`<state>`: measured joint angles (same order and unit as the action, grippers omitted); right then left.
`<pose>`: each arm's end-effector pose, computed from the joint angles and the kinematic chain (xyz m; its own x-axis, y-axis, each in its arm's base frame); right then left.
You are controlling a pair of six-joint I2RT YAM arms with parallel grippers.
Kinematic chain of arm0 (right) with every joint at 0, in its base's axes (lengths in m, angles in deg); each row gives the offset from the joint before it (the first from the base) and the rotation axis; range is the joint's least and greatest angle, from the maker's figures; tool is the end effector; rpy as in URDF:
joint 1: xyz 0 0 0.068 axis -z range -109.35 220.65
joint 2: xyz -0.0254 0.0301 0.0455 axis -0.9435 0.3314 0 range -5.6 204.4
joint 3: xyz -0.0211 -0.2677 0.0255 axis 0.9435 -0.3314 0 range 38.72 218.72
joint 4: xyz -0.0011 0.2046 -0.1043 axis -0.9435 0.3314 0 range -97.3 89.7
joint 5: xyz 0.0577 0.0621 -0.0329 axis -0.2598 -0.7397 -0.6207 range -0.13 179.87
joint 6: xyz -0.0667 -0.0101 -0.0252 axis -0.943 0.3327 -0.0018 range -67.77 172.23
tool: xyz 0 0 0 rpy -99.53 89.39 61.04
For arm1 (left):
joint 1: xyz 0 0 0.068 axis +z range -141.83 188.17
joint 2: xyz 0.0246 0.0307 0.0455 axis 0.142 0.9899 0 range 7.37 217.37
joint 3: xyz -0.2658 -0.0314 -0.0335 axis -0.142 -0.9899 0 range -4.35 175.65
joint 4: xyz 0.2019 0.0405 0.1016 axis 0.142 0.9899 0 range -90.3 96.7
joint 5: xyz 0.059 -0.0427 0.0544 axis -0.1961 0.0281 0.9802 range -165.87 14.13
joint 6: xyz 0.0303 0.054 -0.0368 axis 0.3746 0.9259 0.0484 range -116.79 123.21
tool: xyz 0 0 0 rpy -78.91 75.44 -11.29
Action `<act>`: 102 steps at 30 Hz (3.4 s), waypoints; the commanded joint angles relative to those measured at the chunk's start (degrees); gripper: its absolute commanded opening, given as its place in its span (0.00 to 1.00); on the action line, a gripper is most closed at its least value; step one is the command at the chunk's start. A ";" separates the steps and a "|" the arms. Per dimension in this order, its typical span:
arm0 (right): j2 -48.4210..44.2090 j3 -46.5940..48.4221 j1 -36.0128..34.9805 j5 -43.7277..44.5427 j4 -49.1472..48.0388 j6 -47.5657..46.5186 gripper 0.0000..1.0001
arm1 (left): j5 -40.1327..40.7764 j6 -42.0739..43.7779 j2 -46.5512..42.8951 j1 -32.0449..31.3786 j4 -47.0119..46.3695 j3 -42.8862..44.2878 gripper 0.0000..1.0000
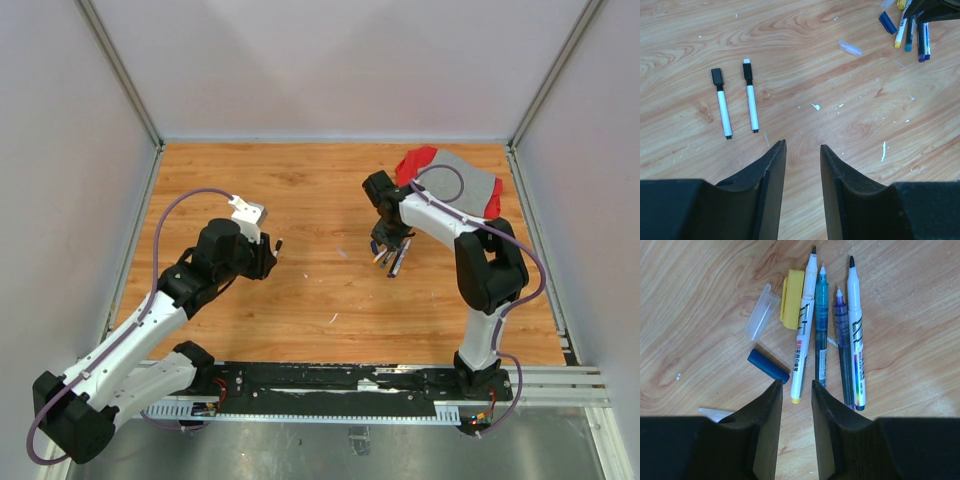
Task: Insert the pens into the pen caps
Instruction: Pick up the pen from the center of the board.
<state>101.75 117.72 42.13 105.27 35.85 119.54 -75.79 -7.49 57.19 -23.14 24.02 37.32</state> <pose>0.3181 0.1550 0.1905 -0.6778 0.6440 -0.3547 0.6198 0.7601 0.1954 0.1550 -0.0943 0.2707 -0.5470 0.1153 -0.8292 0.4245 0.8919 -0.1560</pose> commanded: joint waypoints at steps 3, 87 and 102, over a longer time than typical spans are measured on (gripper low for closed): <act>1.64 1.51 -0.70 -0.30 1.81 -0.16 0.29 | -0.88 0.68 0.27 -0.21 -1.25 -0.01 0.38; -51.07 -56.11 -9.43 -37.76 -65.36 -19.56 0.01 | -12.13 -28.33 -5.16 -7.17 -45.07 -18.46 0.54; -47.44 -54.11 -19.56 -35.68 -77.96 -19.00 0.01 | -5.35 -31.50 1.74 -16.84 -53.38 -19.60 0.61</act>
<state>53.73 61.77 24.21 70.76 -36.91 100.06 -82.87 -38.65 57.65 -39.19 -24.79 18.10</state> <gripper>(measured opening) 0.109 0.607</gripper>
